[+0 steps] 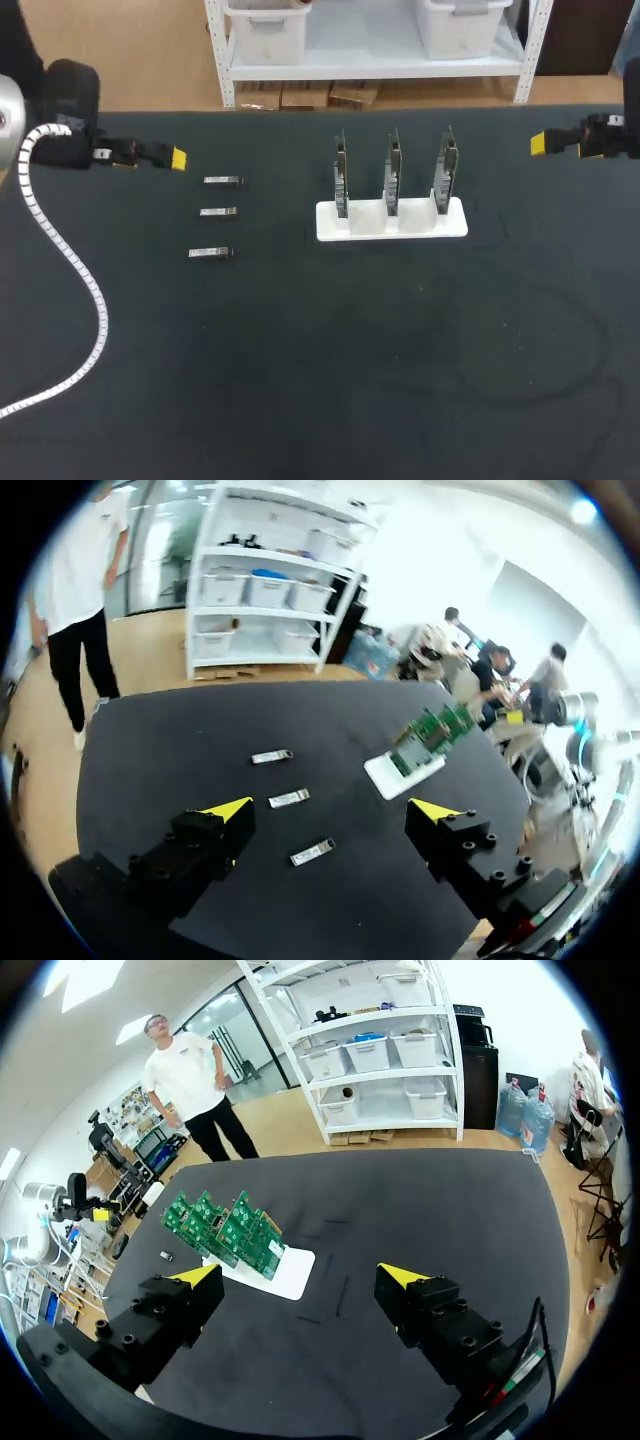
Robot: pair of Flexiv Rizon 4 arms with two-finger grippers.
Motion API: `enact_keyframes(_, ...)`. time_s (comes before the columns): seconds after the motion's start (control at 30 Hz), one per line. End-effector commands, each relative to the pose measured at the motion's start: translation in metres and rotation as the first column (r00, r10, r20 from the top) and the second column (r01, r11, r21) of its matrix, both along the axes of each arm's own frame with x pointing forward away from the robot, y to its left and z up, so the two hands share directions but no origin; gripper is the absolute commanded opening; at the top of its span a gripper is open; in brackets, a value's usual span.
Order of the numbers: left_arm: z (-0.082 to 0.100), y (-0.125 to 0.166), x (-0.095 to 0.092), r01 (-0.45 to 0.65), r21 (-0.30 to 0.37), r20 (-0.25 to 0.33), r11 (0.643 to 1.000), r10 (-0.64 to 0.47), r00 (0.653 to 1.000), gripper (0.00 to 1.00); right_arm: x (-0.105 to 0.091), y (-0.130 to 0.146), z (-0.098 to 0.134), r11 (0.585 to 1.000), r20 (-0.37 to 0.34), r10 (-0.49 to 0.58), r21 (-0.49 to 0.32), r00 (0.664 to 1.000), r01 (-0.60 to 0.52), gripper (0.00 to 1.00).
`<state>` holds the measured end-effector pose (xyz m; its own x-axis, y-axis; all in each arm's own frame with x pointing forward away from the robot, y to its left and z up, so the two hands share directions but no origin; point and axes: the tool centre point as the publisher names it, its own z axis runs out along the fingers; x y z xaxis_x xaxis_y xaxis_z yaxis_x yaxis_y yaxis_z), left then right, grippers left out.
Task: Pick up the optical module with the left hand, and insert it into the network port with the right hand.
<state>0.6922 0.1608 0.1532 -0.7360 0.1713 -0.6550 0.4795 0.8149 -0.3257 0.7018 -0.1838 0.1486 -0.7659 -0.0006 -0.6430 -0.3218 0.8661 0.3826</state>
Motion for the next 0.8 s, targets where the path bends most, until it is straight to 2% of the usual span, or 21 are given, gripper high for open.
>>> enact_keyframes(0.03,0.007,0.001,0.006,0.09,0.05,-0.067,0.995,-0.087,0.994,1.0,-0.001,0.0,0.001,1.0,-0.001,-0.002,-0.002,1.0,0.002,1.0)
enact_keyframes(0.17,0.003,-0.002,-0.002,0.199,0.13,-0.134,0.971,-0.182,0.974,1.0,-0.001,0.0,0.001,1.0,-0.001,-0.002,-0.002,1.0,0.002,1.0)
enact_keyframes(0.2,0.003,-0.003,-0.004,0.223,0.164,-0.146,0.961,-0.2,0.969,1.0,-0.001,0.0,0.001,1.0,-0.001,-0.002,-0.002,1.0,0.002,1.0)
enact_keyframes(0.33,-0.004,-0.004,-0.013,0.356,0.231,-0.18,0.905,-0.32,0.93,1.0,-0.001,0.0,0.001,1.0,-0.001,-0.002,-0.002,1.0,0.002,1.0)
enact_keyframes(0.43,-0.013,-0.001,-0.017,0.392,0.266,-0.207,0.881,-0.345,0.915,1.0,-0.001,0.0,0.001,1.0,-0.001,-0.002,-0.002,1.0,0.002,1.0)
enact_keyframes(0.57,-0.023,0.007,-0.017,0.376,0.262,-0.227,0.889,-0.322,0.919,1.0,-0.001,0.0,0.001,1.0,-0.001,-0.002,-0.002,1.0,0.002,1.0)
enact_keyframes(0.63,-0.025,0.01,-0.018,0.346,0.234,-0.235,0.908,-0.293,0.927,1.0,-0.001,0.0,0.001,1.0,-0.001,-0.002,-0.002,1.0,0.002,1.0)
enact_keyframes(0.8,-0.025,0.01,-0.018,0.346,0.234,-0.235,0.908,-0.293,0.927,1.0,-0.001,0.0,0.001,1.0,-0.001,-0.002,-0.002,1.0,0.002,1.0)
